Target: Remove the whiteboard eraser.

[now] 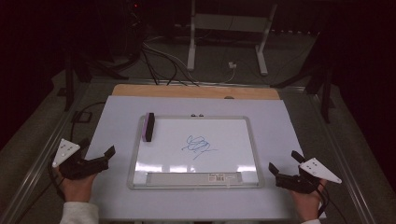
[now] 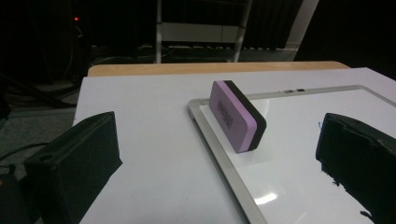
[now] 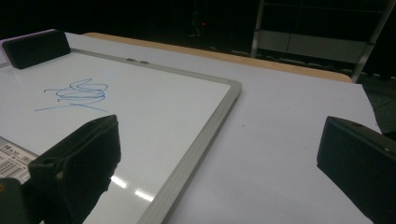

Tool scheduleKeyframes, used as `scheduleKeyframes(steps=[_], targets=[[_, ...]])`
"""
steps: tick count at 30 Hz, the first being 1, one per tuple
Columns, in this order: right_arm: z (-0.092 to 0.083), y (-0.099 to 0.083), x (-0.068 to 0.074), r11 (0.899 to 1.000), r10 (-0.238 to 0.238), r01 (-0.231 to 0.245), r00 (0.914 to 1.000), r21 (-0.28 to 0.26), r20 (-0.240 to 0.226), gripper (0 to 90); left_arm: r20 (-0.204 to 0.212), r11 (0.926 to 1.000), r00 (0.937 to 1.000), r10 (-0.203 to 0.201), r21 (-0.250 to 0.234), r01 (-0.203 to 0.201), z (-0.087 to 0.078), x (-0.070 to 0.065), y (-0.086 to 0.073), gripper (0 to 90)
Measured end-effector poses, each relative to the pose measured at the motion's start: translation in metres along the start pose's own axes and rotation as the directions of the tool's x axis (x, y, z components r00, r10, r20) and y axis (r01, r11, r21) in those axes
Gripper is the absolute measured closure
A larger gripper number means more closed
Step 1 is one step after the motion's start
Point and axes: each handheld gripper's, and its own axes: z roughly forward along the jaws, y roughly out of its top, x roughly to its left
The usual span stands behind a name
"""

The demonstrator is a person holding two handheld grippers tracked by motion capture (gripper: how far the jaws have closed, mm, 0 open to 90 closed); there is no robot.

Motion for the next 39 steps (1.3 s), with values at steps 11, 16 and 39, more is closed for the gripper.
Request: scheduleKeyframes(steps=[11, 16, 39], targets=[[0.000, 0.000, -0.001, 1.000, 0.001, -0.001, 1.0000, 0.001, -0.003, 0.2, 0.021, 0.9999, 0.9997, -0.009, 0.005, 0.009, 0.024, -0.001, 0.012, 0.6], [0.001, 0.000, 0.000, 1.000, 0.004, -0.004, 1.0000, 0.002, -0.004, 0.3, 0.027, 0.9998, 0.9996, -0.009, 0.018, 0.008, 0.035, -0.001, 0.018, 0.6], [0.000, 0.000, -0.001, 1.000, 0.011, -0.011, 0.9999, 0.002, -0.002, 0.3, 0.050, 0.9959, 0.9978, -0.044, 0.081, 0.040, 0.080, -0.005, 0.016, 1.4]])
